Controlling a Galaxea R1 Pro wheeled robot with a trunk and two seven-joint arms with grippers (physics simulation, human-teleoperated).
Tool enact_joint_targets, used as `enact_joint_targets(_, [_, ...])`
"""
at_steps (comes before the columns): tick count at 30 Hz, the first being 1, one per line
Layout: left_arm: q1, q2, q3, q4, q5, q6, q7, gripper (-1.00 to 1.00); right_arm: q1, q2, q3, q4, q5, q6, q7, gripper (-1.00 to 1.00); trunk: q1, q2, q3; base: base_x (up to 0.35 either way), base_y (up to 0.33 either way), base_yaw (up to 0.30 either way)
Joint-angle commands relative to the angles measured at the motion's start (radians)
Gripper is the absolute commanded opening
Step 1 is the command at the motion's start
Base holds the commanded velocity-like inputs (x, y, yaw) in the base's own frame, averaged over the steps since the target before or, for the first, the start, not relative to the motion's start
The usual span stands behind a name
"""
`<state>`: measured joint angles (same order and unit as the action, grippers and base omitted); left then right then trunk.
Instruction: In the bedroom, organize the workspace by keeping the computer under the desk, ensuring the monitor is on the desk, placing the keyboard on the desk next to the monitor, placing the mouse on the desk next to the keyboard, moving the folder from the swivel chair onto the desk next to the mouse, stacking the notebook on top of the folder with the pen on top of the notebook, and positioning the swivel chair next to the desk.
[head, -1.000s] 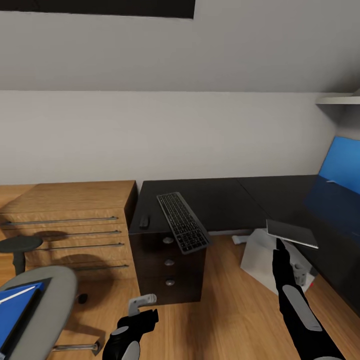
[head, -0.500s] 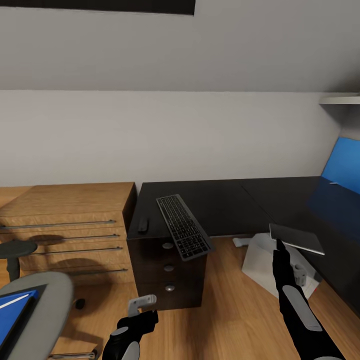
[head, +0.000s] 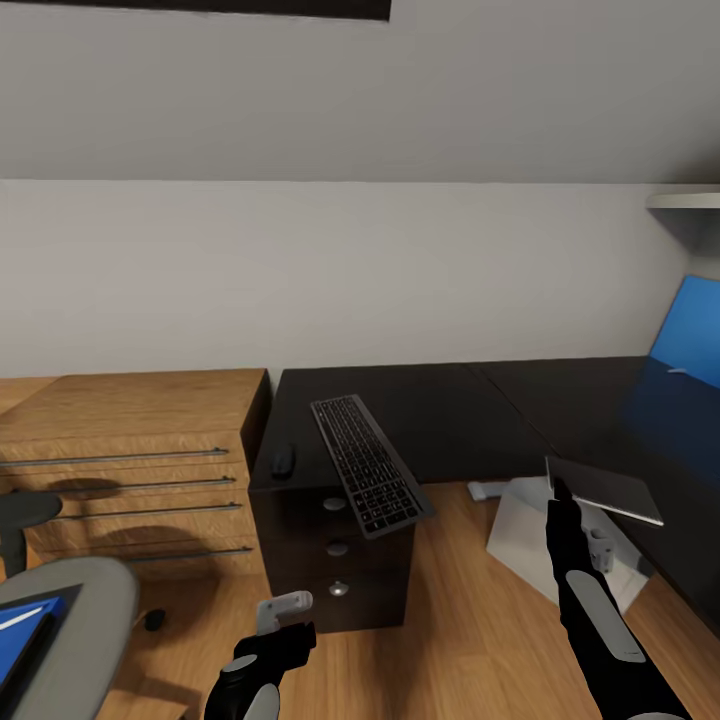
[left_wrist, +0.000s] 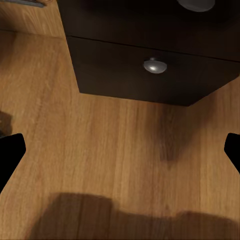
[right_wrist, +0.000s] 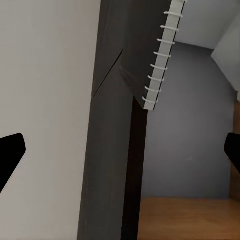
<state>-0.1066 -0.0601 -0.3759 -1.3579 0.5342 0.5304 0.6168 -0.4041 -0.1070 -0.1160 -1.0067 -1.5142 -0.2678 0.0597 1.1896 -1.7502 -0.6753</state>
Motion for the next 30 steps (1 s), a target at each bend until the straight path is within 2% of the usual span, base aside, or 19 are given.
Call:
enact_joint_targets(1, [-0.001,0.0,-0.001,-0.001,0.01,0.001,0.009,1.0,-0.001,0.0,0.001,0.0,-0.011,-0.004,0.006,1.0,0.0,0.0,-0.001,0.077,0.0,0.0])
enact_joint_targets(14, [0.0,0.001,0.0,0.002,0.023,0.003,0.008,1.0,0.0,0.0,0.003,0.022,-0.01,-0.004,-0.004,1.0,0.0,0.0,-0.001,0.021,0.0,0.0])
enact_joint_targets(15, [0.024,0.001,-0.002,0.002,0.037,0.003,0.008,1.0,-0.001,0.0,-0.004,0.029,-0.01,-0.004,-0.009,1.0,0.0,0.0,-0.001,0.0,0.0,0.0])
enact_joint_targets(25, [0.091,0.004,-0.003,0.001,0.037,-0.009,0.007,1.0,-0.001,0.0,-0.025,0.031,-0.009,-0.003,-0.011,1.0,0.0,0.0,-0.001,0.0,0.0,0.0])
enact_joint_targets(30, [0.129,0.02,-0.005,0.001,0.036,-0.06,0.004,1.0,-0.001,0.0,-0.027,0.031,-0.009,-0.004,-0.011,1.0,0.0,0.0,-0.001,0.0,0.0,0.0])
